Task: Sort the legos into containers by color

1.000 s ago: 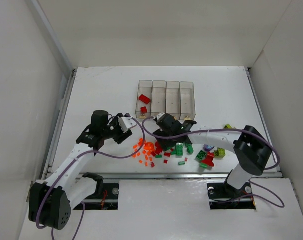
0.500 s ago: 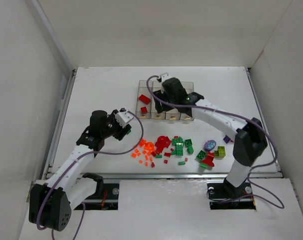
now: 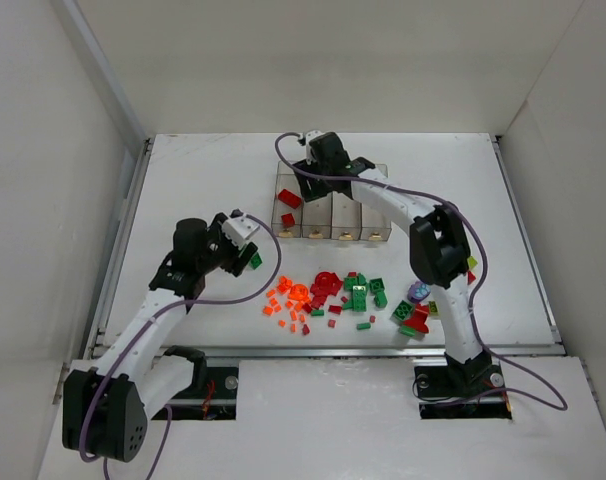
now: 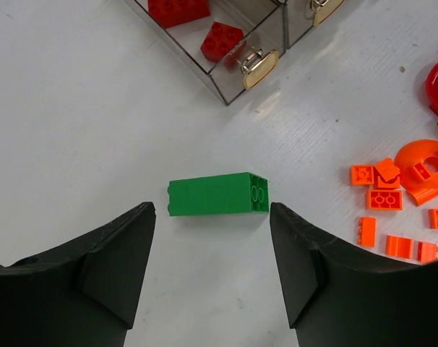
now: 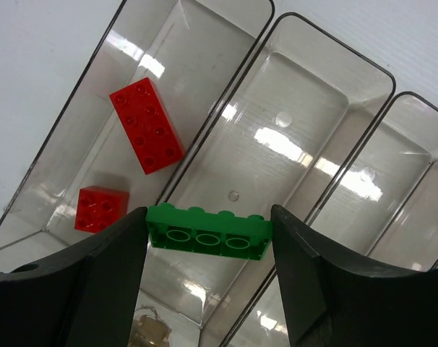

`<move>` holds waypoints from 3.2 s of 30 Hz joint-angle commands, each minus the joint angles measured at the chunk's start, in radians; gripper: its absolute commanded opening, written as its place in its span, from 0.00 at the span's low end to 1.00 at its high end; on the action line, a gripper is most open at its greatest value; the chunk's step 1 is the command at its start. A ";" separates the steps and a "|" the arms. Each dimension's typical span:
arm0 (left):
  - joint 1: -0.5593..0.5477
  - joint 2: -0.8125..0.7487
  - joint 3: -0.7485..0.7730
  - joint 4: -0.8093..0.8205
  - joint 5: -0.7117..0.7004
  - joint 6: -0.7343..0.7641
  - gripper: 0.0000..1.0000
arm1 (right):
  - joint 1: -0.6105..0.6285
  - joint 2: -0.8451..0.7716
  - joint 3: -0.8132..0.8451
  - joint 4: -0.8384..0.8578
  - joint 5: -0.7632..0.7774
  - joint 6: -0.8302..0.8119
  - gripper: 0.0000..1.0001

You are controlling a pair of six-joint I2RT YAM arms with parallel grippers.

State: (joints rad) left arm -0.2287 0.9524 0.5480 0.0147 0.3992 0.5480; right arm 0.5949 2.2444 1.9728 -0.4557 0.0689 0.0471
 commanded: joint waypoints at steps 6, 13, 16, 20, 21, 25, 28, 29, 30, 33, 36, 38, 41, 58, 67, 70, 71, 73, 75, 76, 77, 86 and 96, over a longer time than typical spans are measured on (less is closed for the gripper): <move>0.028 -0.004 0.001 0.042 0.012 0.021 0.64 | -0.007 -0.032 0.048 -0.014 -0.046 -0.070 0.91; 0.028 0.028 0.001 0.016 0.050 0.221 0.59 | -0.007 -0.153 -0.029 -0.005 -0.070 -0.081 0.98; 0.028 0.060 0.035 -0.080 0.076 0.557 0.57 | -0.007 -0.232 -0.104 -0.005 -0.145 -0.092 0.98; 0.028 0.237 0.183 -0.355 0.115 0.991 0.61 | -0.007 -0.310 -0.212 0.014 -0.271 -0.134 0.98; 0.038 0.274 0.217 -0.468 0.124 1.068 0.63 | 0.002 -0.321 -0.241 0.023 -0.285 -0.144 0.98; 0.060 0.428 0.351 -0.585 0.135 1.317 0.70 | 0.013 -0.342 -0.275 0.023 -0.345 -0.174 0.99; 0.078 0.531 0.438 -0.669 0.096 1.457 0.72 | 0.013 -0.342 -0.275 0.023 -0.374 -0.196 0.99; 0.078 0.555 0.484 -0.705 0.096 1.495 0.72 | 0.013 -0.342 -0.275 0.023 -0.388 -0.210 0.99; 0.089 0.578 0.504 -0.744 0.086 1.529 0.72 | 0.013 -0.333 -0.275 0.023 -0.388 -0.210 0.99; 0.089 0.661 0.550 -0.828 0.086 1.587 0.72 | 0.013 -0.321 -0.250 0.023 -0.411 -0.231 0.99; 0.078 0.713 0.573 -0.825 0.086 1.597 0.72 | -0.013 -0.298 -0.226 0.014 -0.432 -0.231 0.99; 0.068 0.739 0.573 -0.811 0.096 1.597 0.71 | -0.023 -0.298 -0.216 0.014 -0.442 -0.231 0.99; 0.032 0.750 0.586 -0.802 0.127 1.557 0.66 | -0.033 -0.298 -0.216 0.014 -0.451 -0.231 0.99; 0.023 0.611 0.438 -0.734 0.286 1.295 0.00 | -0.043 -0.425 -0.321 0.035 -0.422 -0.199 0.99; 0.154 0.559 0.716 -0.835 0.771 0.728 0.00 | -0.047 -0.649 -0.387 0.045 -0.570 -0.179 0.95; 0.143 0.537 0.764 -0.865 0.875 0.676 0.00 | -0.005 -0.673 -0.376 0.057 -0.651 -0.204 0.93; 0.143 0.537 0.776 -0.865 0.889 0.656 0.00 | 0.009 -0.674 -0.364 0.057 -0.668 -0.228 0.93; 0.134 0.513 0.776 -0.865 0.926 0.621 0.00 | 0.054 -0.665 -0.347 0.037 -0.678 -0.248 0.92; 0.123 0.499 0.776 -0.865 0.940 0.603 0.00 | 0.081 -0.651 -0.325 0.025 -0.678 -0.257 0.90; 0.123 0.499 0.776 -0.865 0.949 0.590 0.00 | 0.092 -0.638 -0.325 0.025 -0.666 -0.257 0.89; 0.123 0.488 0.776 -0.865 0.949 0.577 0.00 | 0.112 -0.638 -0.325 0.025 -0.666 -0.257 0.87; 0.103 0.441 0.776 -0.808 0.960 0.465 0.00 | 0.183 -0.582 -0.296 0.045 -0.638 -0.257 0.81; 0.103 0.402 0.756 -0.797 0.969 0.429 0.00 | 0.183 -0.542 -0.296 0.103 -0.649 -0.217 0.47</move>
State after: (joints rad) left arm -0.1188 1.3972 1.3037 -0.7845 1.2957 0.9989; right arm 0.7673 1.6894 1.6306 -0.4313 -0.5671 -0.1818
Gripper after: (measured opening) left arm 0.348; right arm 0.499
